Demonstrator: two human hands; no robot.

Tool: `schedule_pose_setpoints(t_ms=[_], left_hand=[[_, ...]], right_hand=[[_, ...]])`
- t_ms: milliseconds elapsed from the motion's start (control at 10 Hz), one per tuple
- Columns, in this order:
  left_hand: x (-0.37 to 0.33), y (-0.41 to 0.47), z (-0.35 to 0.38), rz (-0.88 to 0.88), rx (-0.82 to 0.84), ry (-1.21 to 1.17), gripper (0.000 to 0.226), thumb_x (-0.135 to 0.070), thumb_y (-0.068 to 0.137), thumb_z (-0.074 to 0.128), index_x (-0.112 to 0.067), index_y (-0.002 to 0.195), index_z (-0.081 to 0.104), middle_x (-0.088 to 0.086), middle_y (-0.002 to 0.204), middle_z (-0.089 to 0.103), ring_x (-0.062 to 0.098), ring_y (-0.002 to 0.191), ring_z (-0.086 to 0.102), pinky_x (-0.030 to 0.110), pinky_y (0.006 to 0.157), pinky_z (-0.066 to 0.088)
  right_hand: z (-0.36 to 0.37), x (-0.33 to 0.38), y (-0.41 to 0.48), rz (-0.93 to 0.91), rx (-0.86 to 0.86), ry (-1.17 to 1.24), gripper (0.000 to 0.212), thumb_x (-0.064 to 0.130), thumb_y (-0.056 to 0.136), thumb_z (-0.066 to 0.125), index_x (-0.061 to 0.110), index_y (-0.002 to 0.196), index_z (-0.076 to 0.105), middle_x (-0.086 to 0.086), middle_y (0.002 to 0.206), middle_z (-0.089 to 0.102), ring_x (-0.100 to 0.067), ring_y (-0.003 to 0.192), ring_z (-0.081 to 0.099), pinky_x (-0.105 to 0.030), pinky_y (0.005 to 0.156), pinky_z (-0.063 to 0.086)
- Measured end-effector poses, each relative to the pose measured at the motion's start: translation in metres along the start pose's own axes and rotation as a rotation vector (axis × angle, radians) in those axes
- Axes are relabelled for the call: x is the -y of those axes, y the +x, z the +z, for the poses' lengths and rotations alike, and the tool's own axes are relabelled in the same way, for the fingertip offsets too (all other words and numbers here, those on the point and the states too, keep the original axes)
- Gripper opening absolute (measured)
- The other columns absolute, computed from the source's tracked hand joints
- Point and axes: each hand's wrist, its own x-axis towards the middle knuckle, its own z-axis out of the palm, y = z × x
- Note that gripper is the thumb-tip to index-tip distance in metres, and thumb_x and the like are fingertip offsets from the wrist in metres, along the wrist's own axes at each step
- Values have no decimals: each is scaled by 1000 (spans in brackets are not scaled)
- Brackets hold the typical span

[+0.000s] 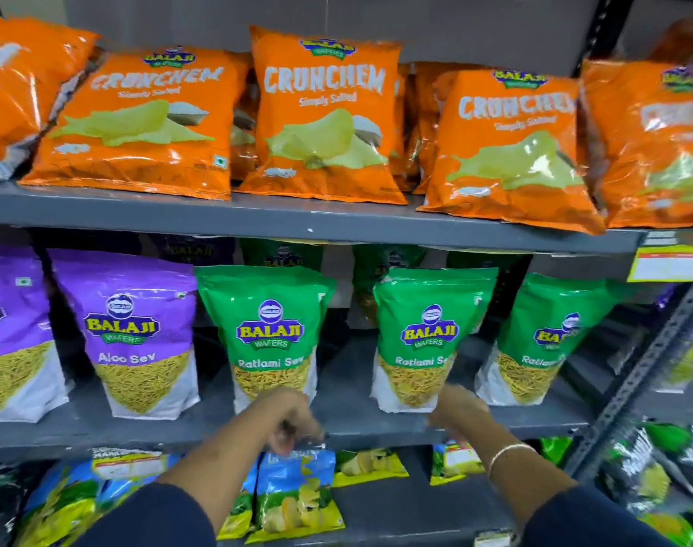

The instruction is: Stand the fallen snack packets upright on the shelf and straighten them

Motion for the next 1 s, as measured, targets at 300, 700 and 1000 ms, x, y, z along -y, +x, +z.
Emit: schedule_pose_setpoints(t_ms=[300, 700, 1000], left_hand=[[-118, 29, 22, 427, -558, -703, 87, -6, 68, 78, -6, 140, 29, 12, 142, 48, 24, 130, 45, 25, 94, 40], [-111, 32, 30, 315, -611, -734, 76, -8, 75, 72, -1, 135, 26, 20, 138, 47, 33, 126, 47, 34, 96, 42], [-91, -49, 10, 571, -1672, -144, 51, -49, 79, 50, -9, 111, 42, 9, 119, 44, 29, 109, 47, 38, 92, 39]], right_hand=[[-6, -35, 54, -290, 64, 1156, 114, 38, 36, 90, 3, 130, 36, -7, 123, 56, -22, 118, 52, -32, 91, 51], [-4, -19, 43, -325, -21, 1186, 110, 16, 59, 85, 4, 143, 16, -10, 140, 41, -29, 137, 34, -43, 111, 35], [-72, -1, -28, -595, -1210, 565, 77, 62, 85, 34, 9, 139, 22, -9, 146, 22, -24, 140, 19, -38, 114, 22]])
